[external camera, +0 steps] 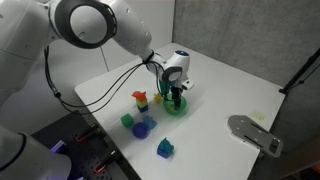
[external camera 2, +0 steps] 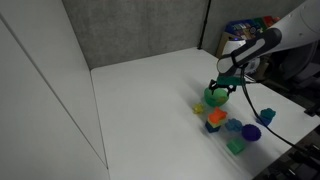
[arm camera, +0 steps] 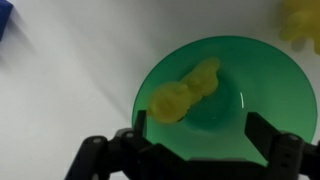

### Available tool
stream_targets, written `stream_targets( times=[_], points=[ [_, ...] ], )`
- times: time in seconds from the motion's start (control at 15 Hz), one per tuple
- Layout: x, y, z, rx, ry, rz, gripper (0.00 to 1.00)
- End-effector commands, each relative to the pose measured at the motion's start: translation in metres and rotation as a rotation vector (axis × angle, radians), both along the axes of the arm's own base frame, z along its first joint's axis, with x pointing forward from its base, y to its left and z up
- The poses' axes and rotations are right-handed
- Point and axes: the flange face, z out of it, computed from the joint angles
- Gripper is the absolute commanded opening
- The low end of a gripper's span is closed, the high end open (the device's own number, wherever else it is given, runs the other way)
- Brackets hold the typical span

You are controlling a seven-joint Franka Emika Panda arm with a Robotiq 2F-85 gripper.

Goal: Remove the yellow toy from the green bowl and put it on the table.

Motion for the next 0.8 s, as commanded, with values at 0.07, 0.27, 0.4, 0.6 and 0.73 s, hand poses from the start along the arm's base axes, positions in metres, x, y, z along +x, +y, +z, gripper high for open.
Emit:
stream_targets(
  times=[0.07,0.27,0.4,0.6,0.73],
  points=[
    [0.012,0.005,-0.003,0.001,0.011,0.007,1.0],
    [0.012,0.005,-0.007,-0.011,0.022,0.007,1.0],
    [0.012,0.004,-0.009,-0.016,0.035,0.002,1.0],
    [0.012,0.002,-0.012,-0.015,0.061,-0.003,1.0],
    [0.011,0.001,-0.015,-0.018,0.076,-0.003,1.0]
  ],
)
